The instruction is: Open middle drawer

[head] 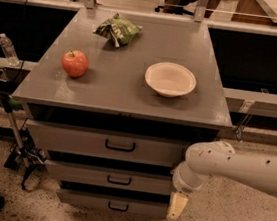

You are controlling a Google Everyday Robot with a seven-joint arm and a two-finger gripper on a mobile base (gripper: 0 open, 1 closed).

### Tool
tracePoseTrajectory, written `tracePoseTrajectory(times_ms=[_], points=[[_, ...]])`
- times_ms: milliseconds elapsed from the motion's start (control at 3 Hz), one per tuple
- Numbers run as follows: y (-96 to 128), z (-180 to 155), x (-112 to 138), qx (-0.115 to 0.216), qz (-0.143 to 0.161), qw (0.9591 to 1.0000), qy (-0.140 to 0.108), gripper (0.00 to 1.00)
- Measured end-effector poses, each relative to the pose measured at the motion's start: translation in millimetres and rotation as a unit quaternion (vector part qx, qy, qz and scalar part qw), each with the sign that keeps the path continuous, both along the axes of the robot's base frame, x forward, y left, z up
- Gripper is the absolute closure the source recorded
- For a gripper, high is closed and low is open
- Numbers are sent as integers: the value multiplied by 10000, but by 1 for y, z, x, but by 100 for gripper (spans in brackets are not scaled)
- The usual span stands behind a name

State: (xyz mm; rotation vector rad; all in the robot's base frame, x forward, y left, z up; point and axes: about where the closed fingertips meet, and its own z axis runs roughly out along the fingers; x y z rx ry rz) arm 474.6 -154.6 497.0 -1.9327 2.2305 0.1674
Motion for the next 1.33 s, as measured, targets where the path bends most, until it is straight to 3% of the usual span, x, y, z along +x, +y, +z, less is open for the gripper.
tracePoseTrajectory(times_ms=[333, 667, 1000, 1333], points=[[0, 0, 0, 0, 0, 10000, 0, 13], [0, 0, 0, 0, 0, 10000, 1, 11], [0, -1, -1, 0, 5, 10000, 10, 0], [0, -1, -1, 0, 5, 10000, 10, 0]])
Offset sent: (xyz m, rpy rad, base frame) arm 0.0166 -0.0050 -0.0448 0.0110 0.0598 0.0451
